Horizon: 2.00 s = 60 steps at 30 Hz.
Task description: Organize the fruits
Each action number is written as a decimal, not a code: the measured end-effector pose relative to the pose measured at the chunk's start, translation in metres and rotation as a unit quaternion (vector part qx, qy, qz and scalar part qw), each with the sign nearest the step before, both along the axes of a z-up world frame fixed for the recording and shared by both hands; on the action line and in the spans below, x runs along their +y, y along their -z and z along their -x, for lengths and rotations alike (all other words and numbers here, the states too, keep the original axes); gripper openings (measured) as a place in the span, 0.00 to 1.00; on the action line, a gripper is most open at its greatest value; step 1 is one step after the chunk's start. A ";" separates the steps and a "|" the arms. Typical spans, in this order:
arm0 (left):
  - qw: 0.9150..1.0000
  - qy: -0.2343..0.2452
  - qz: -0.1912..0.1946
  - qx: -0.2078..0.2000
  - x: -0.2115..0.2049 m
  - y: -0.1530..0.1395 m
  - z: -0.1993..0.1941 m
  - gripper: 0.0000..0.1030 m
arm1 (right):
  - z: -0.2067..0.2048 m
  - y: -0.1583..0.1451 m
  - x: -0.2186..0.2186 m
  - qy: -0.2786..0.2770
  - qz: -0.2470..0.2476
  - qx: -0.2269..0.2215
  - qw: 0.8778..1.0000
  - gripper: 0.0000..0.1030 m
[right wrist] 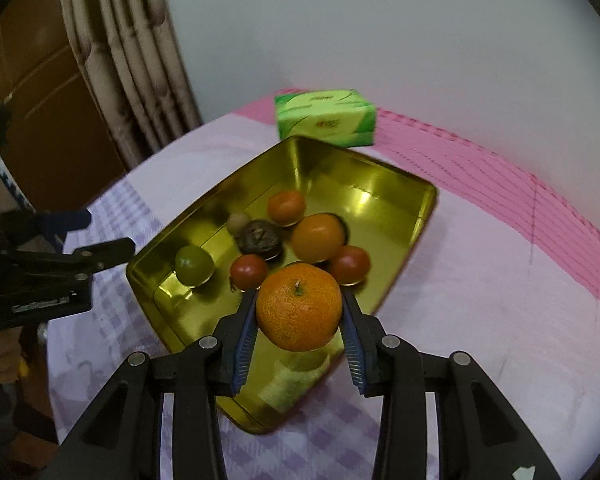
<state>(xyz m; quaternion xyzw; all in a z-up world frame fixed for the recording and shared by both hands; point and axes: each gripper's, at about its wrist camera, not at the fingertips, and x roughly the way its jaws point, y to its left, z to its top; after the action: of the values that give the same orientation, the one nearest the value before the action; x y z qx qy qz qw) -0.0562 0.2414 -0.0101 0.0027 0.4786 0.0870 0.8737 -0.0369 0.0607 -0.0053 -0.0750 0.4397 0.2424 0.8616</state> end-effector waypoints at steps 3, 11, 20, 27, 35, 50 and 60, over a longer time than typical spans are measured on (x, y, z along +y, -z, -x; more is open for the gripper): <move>1.000 -0.001 -0.008 0.001 0.001 0.002 0.003 0.70 | -0.001 0.009 0.010 -0.009 0.021 0.008 1.000 0.36; 1.000 0.002 -0.007 0.002 0.002 0.004 0.004 0.70 | -0.005 0.029 0.023 -0.015 0.055 0.028 0.998 0.36; 1.000 0.013 -0.001 0.002 -0.001 0.003 0.004 0.70 | -0.007 0.034 0.033 -0.011 0.079 0.016 0.997 0.37; 1.000 0.019 0.005 0.002 -0.003 0.002 0.005 0.70 | -0.009 0.035 0.035 0.007 0.080 0.014 0.997 0.37; 1.000 0.025 0.009 0.001 -0.007 -0.001 0.007 0.70 | -0.007 0.022 0.025 0.036 0.054 0.010 0.998 0.50; 0.999 0.046 0.007 0.001 -0.019 -0.004 0.011 0.70 | 0.029 -0.011 -0.011 0.115 0.017 0.001 0.993 0.97; 0.998 0.057 -0.006 0.000 -0.025 -0.004 0.014 0.70 | 0.046 0.005 -0.009 0.137 0.028 0.040 0.989 0.98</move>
<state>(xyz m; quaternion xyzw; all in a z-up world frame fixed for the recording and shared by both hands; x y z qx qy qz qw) -0.0699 0.2159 -0.0063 0.0351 0.4775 0.0400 0.8770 -0.0826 0.0521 -0.0103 -0.0282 0.4869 0.1127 0.8657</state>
